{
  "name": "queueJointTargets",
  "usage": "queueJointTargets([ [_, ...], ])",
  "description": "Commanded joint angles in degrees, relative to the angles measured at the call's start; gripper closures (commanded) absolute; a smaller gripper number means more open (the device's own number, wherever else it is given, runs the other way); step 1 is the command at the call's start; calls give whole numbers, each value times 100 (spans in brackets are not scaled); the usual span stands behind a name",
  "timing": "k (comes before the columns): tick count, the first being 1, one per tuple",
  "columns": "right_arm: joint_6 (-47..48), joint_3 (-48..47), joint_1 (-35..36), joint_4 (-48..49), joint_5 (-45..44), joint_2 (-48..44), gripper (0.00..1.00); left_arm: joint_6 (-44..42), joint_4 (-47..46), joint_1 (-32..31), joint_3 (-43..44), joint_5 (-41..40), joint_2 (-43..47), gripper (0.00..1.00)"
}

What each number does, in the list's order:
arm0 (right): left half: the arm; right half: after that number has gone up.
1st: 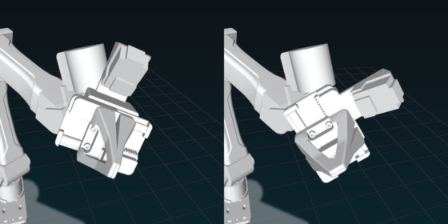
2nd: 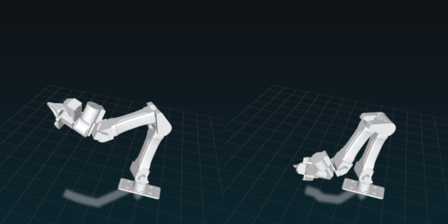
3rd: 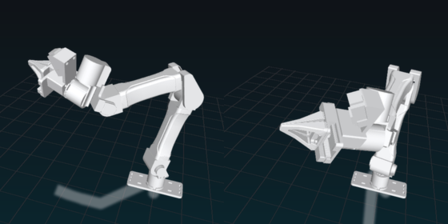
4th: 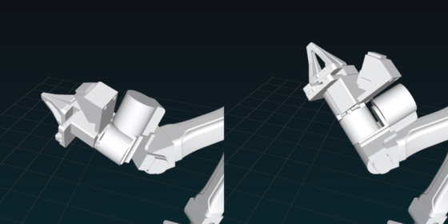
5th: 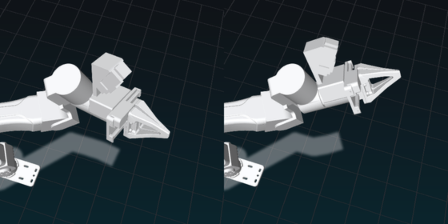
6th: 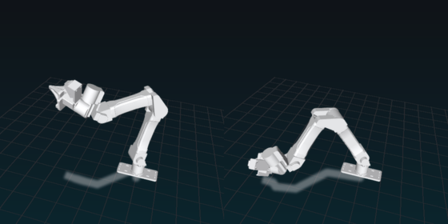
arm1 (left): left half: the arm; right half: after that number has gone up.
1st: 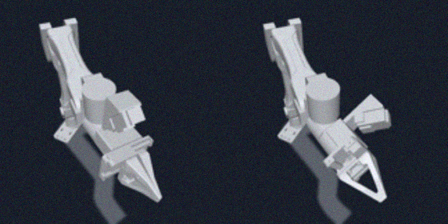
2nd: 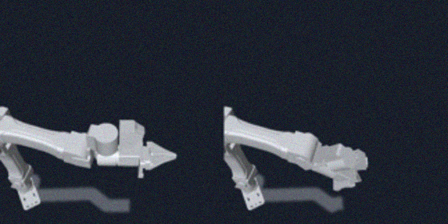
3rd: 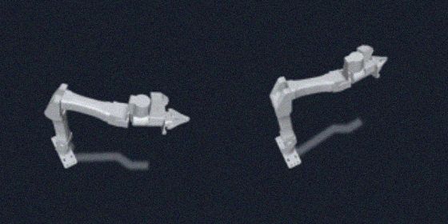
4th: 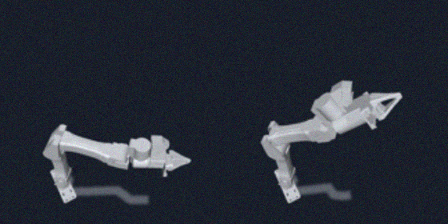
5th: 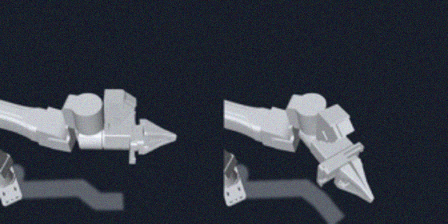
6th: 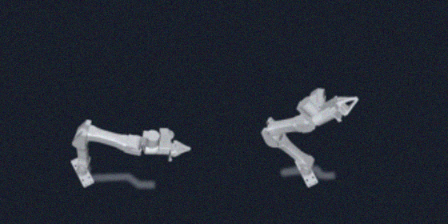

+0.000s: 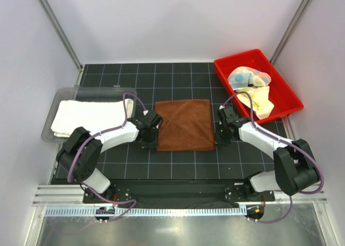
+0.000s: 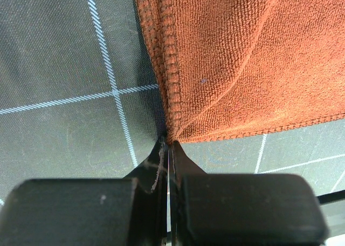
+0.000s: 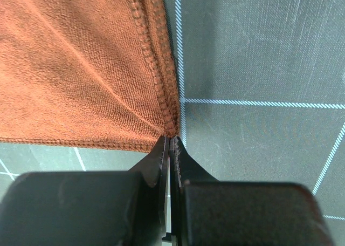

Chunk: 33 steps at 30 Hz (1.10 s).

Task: Fold and stack the towels
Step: Fold the towel

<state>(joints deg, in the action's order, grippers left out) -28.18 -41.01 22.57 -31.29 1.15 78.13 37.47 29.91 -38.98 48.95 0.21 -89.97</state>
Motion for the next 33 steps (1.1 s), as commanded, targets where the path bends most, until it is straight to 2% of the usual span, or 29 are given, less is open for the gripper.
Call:
queueJointTargets([
  [1, -38, 102, 28, 114, -194, -26, 97, -3, -170, -22, -26, -38, -100, 100],
  [4, -55, 111, 28, 88, -2, -113, 91, -3, -56, -22, 27, 146, -21, 100],
  [5, -56, 103, 20, 44, 60, -148, 89, 14, 5, -22, 71, 138, 15, 97],
  [8, -117, 32, 28, -166, 44, -342, 77, -47, 330, -30, 246, 164, 242, 78],
  [10, -187, -90, 28, -307, -18, -535, 71, -126, 524, -22, 527, 129, 340, 73],
  [11, -222, -161, 28, -438, -62, -588, 69, -248, 742, -22, 658, 33, 384, 68],
  [14, -293, -529, 28, -353, -88, -650, 67, -520, 946, 74, 1309, -284, 358, 64],
  [17, -197, -916, 11, 86, -194, -194, 67, -767, 938, 355, 1985, -346, -19, 64],
  [19, -117, -1240, 20, 175, -194, 174, 70, -917, 841, 567, 2406, -460, -458, 65],
  [23, 6, -1357, 11, 369, -53, 922, 72, -1303, 534, 795, 3057, -513, -1231, 69],
  [27, -20, -1093, 20, 641, -88, 1177, 72, -1436, 472, 1041, 3901, -355, -2049, 71],
  [30, -55, -961, 28, 694, -483, 1310, 73, -1567, 533, 1121, 4578, -434, -2699, 72],
  [33, -29, -1013, 11, 624, -607, 1223, 73, -1734, 1068, 1191, 5341, -645, -3245, 73],
])
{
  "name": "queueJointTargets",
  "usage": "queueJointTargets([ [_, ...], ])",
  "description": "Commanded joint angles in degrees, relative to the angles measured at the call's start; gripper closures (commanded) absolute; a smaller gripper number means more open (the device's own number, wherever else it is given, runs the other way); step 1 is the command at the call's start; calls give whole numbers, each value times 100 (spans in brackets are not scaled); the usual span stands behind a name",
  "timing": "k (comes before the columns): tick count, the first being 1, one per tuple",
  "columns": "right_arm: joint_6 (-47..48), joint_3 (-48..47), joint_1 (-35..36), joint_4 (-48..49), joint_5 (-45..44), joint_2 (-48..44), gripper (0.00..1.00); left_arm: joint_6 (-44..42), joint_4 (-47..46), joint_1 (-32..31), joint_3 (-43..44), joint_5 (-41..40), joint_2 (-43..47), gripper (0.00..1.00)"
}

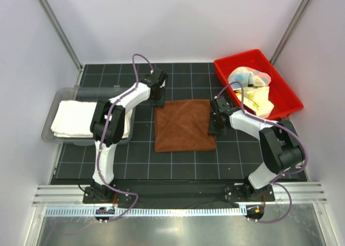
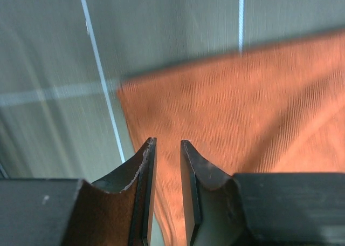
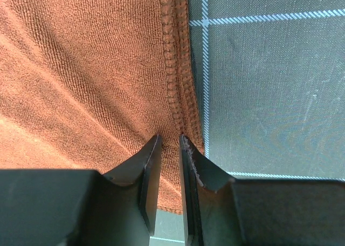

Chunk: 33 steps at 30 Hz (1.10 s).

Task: Fold and stack the towels
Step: Fold the towel

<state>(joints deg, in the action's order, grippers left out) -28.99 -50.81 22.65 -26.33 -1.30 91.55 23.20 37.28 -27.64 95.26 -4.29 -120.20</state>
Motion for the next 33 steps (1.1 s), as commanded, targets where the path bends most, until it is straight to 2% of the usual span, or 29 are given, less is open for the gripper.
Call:
queueJointTargets([
  [1, 113, -95, 11, 110, -371, -146, 73, -351, 394, 74, 782, -212, -266, 73],
  [7, 498, -1174, -129, -101, -275, -16, 66, -535, 324, 232, 809, -318, -100, 64],
  [9, 1261, -1544, -165, -22, -213, 169, 61, -886, 368, 320, 862, 127, -126, 64],
  [10, 1595, -1877, -208, 31, 127, 266, 59, -1044, 385, 329, 906, 322, -144, 64],
  [11, 2251, -2098, -226, -126, 339, 554, 58, -1211, 403, 338, 915, 411, -135, 64],
  [13, 2852, -2845, -340, -494, 848, 881, 55, -1808, 473, 382, 898, 894, -82, 62],
  [15, 3467, -3267, -454, -1004, 1096, 1382, 47, -2448, 543, 417, 915, 1184, -56, 60],
  [20, 4129, -4428, -902, -1743, 1956, 2182, 46, -3163, 649, 654, 1029, 1808, -65, 59],
  [25, 4997, -5307, -1184, -2376, 2204, 2841, 44, -3795, 912, 742, 1389, 2178, -302, 59],
  [30, 5570, -6071, -1298, -2956, 2740, 3351, 44, -3999, 1194, 856, 1706, 2626, -740, 59],
  [33, 5764, -6291, -1351, -3115, 2775, 3545, 44, -4104, 1221, 865, 1776, 2715, -899, 58],
])
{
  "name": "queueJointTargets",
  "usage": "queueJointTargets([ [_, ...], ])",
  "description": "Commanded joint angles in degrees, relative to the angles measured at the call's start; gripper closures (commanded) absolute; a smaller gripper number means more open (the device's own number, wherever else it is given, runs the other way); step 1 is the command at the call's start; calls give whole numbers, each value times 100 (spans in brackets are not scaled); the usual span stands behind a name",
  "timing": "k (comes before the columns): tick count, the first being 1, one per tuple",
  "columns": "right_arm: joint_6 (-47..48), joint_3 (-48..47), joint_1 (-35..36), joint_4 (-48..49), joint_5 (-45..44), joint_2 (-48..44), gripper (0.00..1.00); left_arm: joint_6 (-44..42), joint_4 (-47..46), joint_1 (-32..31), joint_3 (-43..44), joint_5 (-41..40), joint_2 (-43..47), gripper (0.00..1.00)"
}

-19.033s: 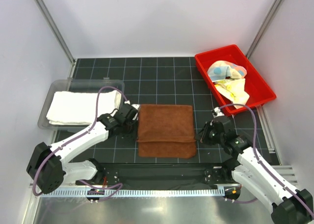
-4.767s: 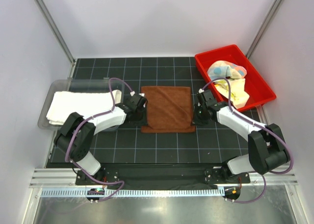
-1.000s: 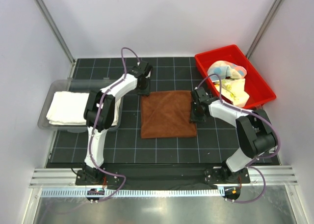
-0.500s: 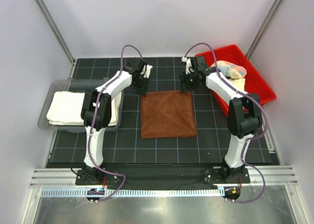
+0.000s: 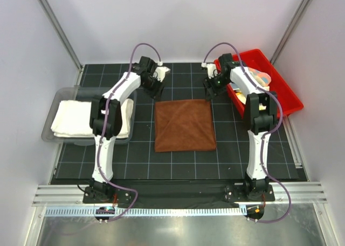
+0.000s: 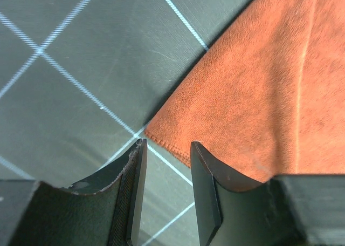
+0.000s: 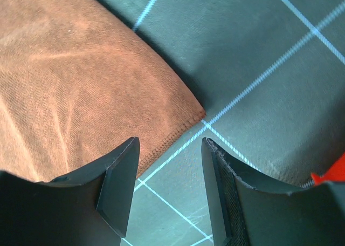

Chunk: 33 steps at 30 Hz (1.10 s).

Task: Fold and stack the towels
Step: Fold the towel

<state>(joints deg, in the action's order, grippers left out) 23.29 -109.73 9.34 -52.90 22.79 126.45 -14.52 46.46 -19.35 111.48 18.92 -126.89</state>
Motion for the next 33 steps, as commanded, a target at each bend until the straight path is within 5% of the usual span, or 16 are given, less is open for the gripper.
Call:
queueJointTargets([
  [1, 562, -461, -46, -475, 402, 159, 44, -384, 337, 46, 233, 420, -266, 58],
  [33, 1108, -1542, -187, -853, 868, 1294, 53, -815, 997, 160, 1069, 430, -1206, 60],
])
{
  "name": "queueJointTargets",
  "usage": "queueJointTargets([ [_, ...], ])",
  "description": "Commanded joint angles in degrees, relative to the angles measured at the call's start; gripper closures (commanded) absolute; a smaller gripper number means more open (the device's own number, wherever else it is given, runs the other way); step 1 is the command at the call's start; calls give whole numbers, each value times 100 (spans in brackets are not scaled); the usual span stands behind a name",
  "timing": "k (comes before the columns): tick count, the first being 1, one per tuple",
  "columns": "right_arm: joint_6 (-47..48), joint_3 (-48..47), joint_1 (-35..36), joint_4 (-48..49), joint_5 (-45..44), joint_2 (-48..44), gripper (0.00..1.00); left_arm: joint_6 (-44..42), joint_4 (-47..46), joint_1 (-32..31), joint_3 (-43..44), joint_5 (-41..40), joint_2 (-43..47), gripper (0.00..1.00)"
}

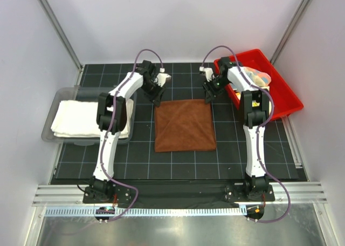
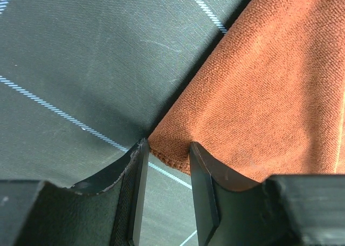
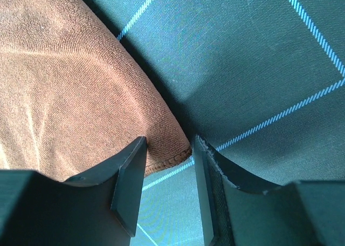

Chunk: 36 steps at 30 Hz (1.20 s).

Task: Fold and stack the towels
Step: Fold the towel

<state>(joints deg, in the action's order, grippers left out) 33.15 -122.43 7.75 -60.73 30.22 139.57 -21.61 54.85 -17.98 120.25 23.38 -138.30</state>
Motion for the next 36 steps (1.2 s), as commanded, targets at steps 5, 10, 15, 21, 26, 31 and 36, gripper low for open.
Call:
queueJointTargets([
  [5, 122, -299, -37, -18, 98, 18, 56, 16, -123, 31, 201, -448, -127, 61],
  [10, 139, -316, -54, -27, 55, 71, 57, -19, -107, 40, 262, -247, -136, 60],
  [15, 131, -369, -63, 17, 81, 114, 60, -125, 61, 40, 376, -53, -206, 64],
  [21, 113, -361, -63, 78, -16, -8, 94, -107, 280, 40, 526, -87, -189, 100],
  [26, -228, 166, -72, 727, -288, -972, 99, 33, 360, 40, 605, -491, 399, 100],
  [31, -484, 632, -72, 1107, -429, -2019, 99, 209, 272, 40, 544, -588, 1568, 100],
  [36, -853, 1317, -80, 1774, -710, -3345, 99, 271, 140, 5, 237, -562, 2482, 100],
])
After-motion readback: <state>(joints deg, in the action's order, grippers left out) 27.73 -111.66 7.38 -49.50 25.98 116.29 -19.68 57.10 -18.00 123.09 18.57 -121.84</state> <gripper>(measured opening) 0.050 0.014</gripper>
